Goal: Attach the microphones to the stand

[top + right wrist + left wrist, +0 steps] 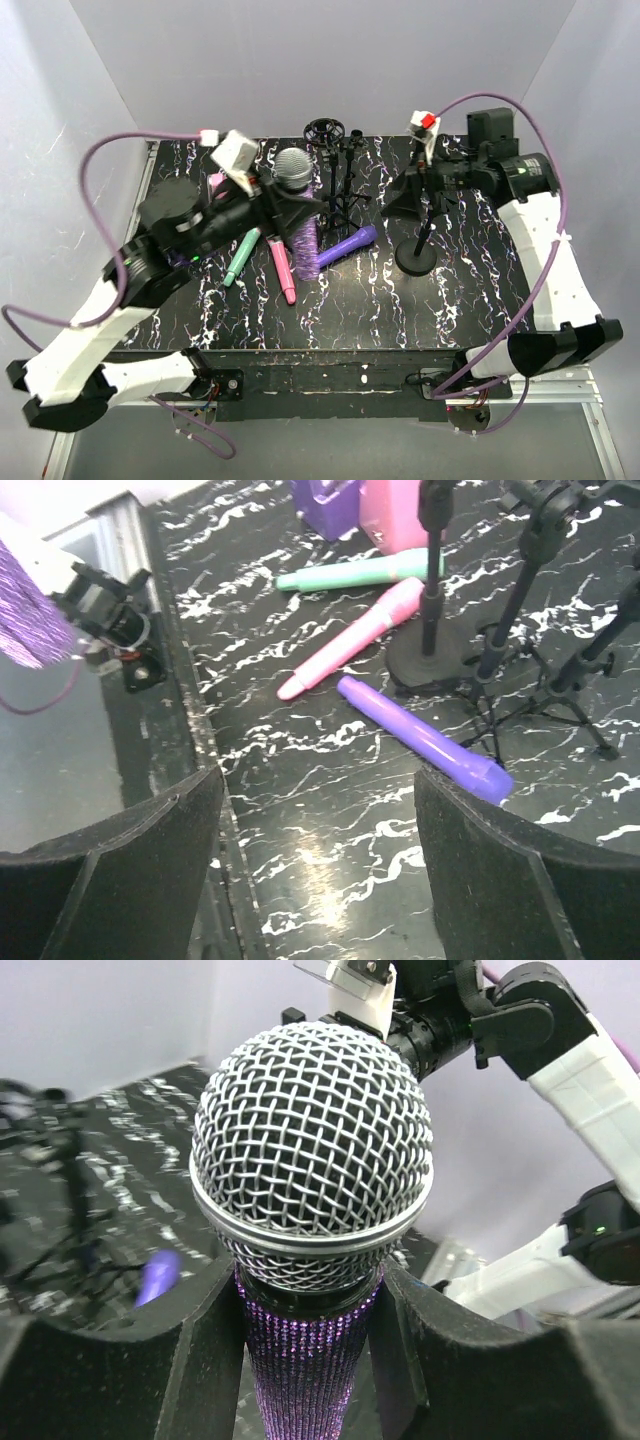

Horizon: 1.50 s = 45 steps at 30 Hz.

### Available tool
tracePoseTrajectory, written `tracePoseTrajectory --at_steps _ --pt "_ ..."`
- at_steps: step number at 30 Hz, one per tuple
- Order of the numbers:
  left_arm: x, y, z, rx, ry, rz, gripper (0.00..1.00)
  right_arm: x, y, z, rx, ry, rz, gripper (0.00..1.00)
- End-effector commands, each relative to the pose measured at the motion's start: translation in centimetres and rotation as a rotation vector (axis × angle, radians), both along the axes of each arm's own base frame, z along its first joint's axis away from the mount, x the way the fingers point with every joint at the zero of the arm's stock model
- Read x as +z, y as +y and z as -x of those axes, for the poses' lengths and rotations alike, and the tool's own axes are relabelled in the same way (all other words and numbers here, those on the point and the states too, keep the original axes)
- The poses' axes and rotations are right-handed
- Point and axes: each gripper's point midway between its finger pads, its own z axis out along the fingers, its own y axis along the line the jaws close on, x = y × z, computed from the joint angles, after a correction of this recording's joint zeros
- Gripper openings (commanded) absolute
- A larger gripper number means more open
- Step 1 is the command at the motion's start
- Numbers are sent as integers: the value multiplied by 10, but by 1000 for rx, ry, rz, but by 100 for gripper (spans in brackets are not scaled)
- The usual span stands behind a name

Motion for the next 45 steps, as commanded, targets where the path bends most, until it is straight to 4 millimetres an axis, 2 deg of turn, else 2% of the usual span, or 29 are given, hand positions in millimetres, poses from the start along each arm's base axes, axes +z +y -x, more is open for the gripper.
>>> tracePoseTrajectory --at_steps 1,5,10,16,19,22,28,32,39,42,45 --pt "-30 65 -9 236 -44 -188 0 -2 20 -50 -156 -135 56 83" --pt "-58 99 -9 341 -48 -279 0 -13 42 -95 -414 -219 -19 82" --pt "-80 120 -5 402 -22 -301 0 -24 74 -119 -429 -247 -86 80" --pt "-81 128 -2 434 2 -269 0 -27 97 -152 -463 -354 -137 78" --pt "-82 129 -2 440 13 -257 0 -37 106 -160 -442 -371 -154 78" --pt "-82 130 -2 446 16 -254 0 -48 115 -163 -407 -382 -175 73" --pt "-80 132 -2 453 12 -250 0 -72 120 -165 -380 -424 -204 69" --pt "-83 129 -4 451 20 -259 0 -77 128 -163 -337 -467 -259 59" --pt "-87 127 -2 443 43 -242 0 -83 135 -174 -347 -488 -310 49" --pt "-85 129 -1 445 40 -236 0 -85 138 -175 -338 -471 -295 34" --pt "-85 128 -1 444 38 -232 0 -81 141 -172 -308 -461 -292 8"
